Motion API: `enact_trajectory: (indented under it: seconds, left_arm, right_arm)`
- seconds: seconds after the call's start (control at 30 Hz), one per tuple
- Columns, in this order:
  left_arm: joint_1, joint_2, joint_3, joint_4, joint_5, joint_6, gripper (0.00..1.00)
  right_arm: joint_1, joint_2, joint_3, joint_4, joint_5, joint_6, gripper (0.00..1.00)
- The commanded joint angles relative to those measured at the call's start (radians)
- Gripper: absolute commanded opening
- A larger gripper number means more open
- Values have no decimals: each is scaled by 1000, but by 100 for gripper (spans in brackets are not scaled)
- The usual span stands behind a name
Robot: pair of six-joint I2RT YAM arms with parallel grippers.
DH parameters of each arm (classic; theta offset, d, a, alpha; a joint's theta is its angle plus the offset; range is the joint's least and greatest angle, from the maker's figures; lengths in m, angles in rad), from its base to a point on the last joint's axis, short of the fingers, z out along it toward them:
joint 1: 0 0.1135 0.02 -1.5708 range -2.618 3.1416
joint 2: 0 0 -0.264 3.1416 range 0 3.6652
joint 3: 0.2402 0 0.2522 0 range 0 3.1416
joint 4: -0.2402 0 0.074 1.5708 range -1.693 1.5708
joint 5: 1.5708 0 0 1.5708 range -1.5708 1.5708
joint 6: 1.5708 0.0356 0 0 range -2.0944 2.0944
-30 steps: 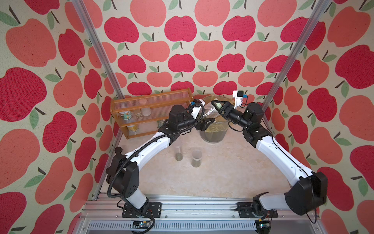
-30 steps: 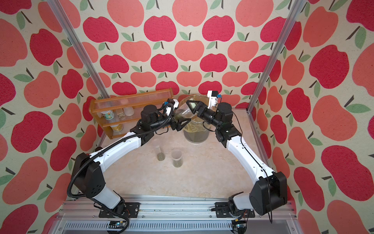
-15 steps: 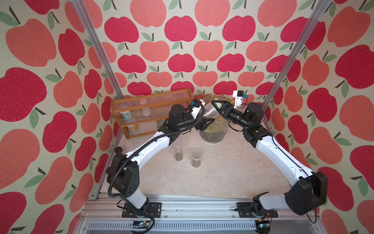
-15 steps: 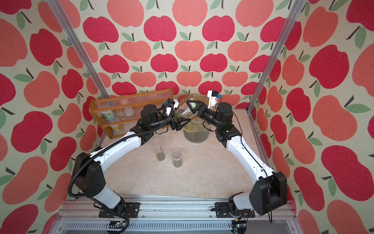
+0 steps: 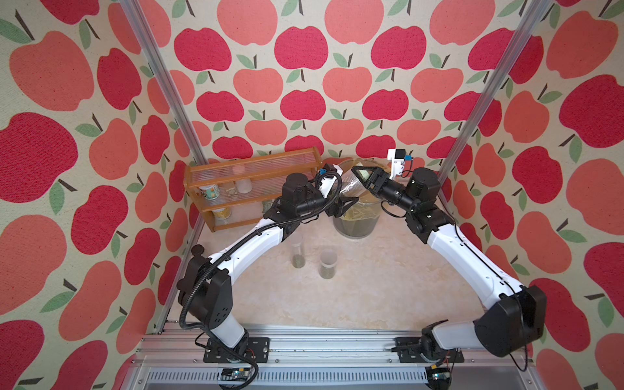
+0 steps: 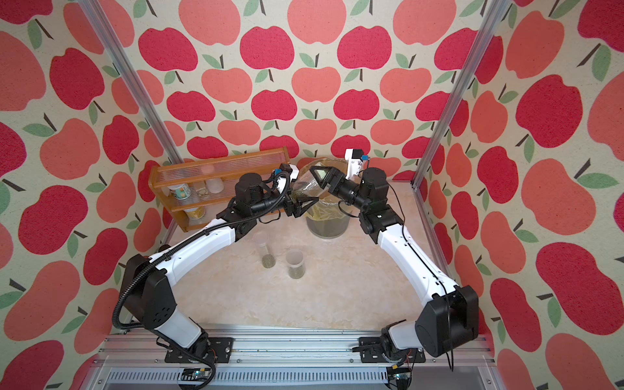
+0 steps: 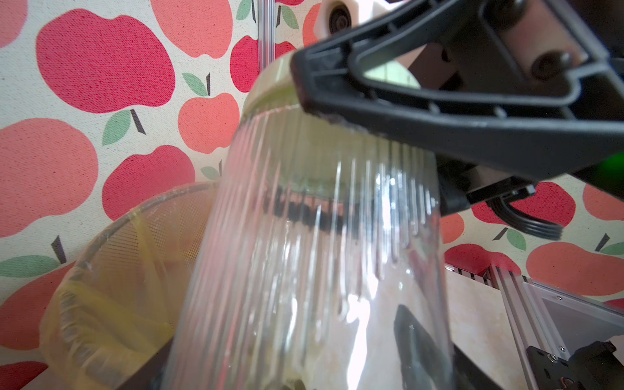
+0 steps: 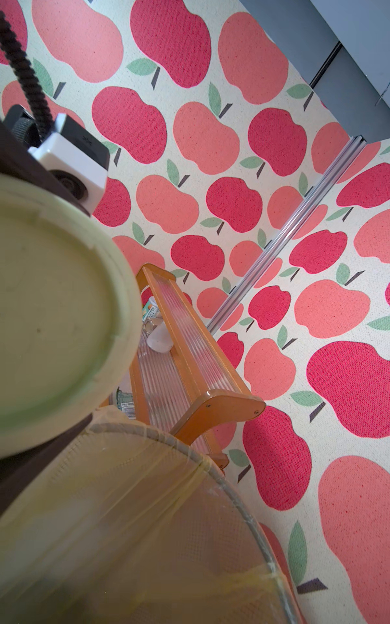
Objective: Empty moldy mung beans from jars
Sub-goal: Pick up the jar from the center of the board.
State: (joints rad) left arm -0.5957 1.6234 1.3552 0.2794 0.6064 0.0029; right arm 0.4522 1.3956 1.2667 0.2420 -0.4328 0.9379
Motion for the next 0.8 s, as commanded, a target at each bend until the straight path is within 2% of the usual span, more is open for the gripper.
enact_trajectory:
  seconds: [0.0,0.33,0.77]
  left_arm:
    - [-17,-10,38,21,-29,73,66]
    - [-3,0,80,-7,66,20,57]
    - [6,-18,81,15,80,-19,51]
  right_arm:
    - [48,26,56,-34,-37,-34,60]
    - [68,88,28,37,-48,6,61]
    - [68,86,9,60,-40,-8,65]
